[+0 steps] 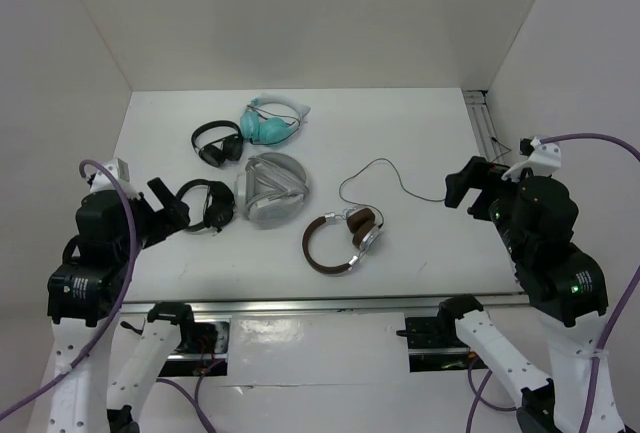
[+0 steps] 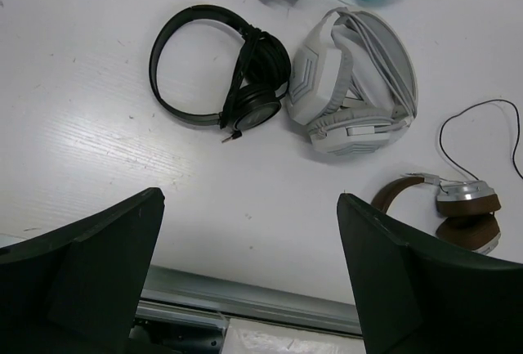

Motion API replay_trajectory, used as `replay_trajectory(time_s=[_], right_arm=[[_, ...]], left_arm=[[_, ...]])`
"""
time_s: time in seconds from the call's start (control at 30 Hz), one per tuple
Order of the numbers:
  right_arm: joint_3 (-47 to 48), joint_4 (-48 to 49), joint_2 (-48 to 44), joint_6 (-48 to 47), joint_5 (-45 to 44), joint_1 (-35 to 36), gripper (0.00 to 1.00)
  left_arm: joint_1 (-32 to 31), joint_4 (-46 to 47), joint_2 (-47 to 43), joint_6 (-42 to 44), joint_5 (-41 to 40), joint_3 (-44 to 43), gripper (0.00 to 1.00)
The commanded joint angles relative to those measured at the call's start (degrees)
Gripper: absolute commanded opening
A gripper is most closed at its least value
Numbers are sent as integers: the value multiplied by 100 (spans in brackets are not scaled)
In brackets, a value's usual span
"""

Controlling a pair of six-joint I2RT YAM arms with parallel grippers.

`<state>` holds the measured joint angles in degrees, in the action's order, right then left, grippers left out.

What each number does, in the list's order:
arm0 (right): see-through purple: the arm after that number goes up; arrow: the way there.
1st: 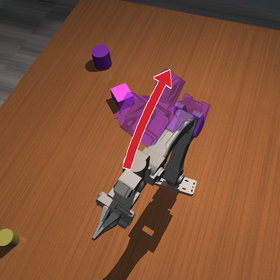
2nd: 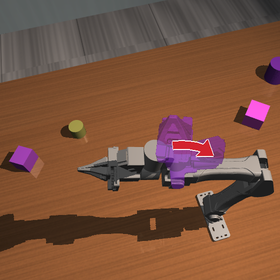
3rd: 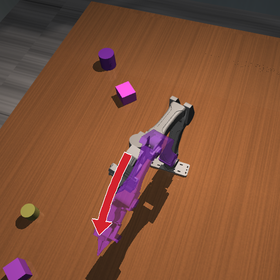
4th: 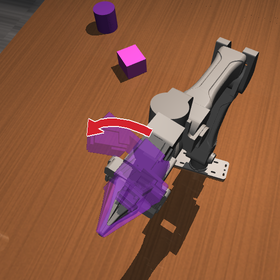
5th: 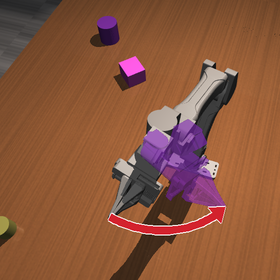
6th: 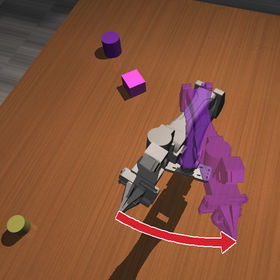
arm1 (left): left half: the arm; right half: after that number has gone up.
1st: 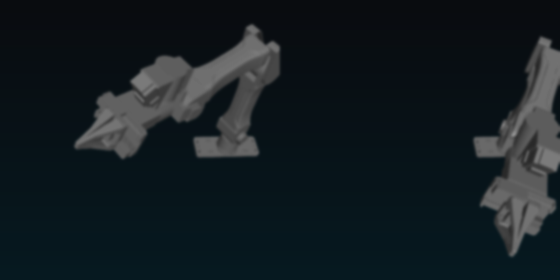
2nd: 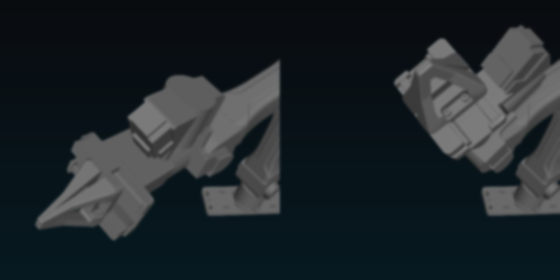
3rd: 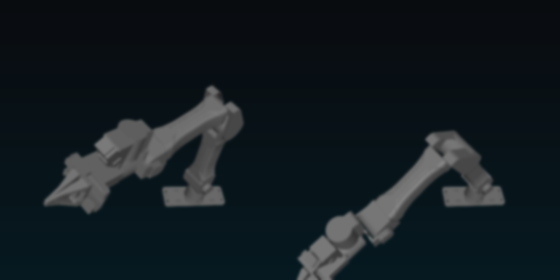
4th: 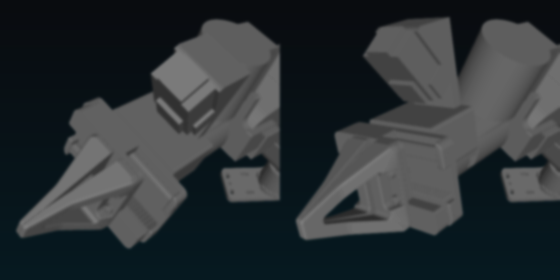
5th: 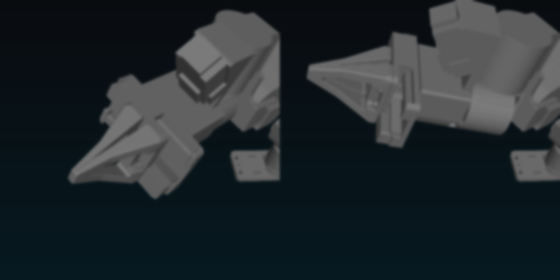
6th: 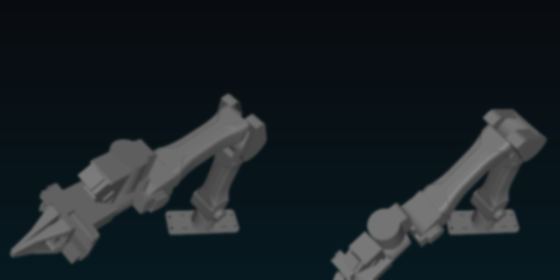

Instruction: Wrap the headphones

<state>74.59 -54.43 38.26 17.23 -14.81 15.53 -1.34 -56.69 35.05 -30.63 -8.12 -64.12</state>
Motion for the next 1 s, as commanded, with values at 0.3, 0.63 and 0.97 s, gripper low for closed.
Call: replay_trajectory(time_s=[0.3,0.63,0.97], right_arm=[[65,345,50,-141,1102,38,100],[-173,636,445,-212,1208,-322,100],[-594,1190,928,17,1410,-375,100]], left_arm=[[-314,534,-68,-311,591,214,100],[-314,1685,614,-1041,1839,628,100],[-4190,1768,2602,-2418,-1047,409,100]])
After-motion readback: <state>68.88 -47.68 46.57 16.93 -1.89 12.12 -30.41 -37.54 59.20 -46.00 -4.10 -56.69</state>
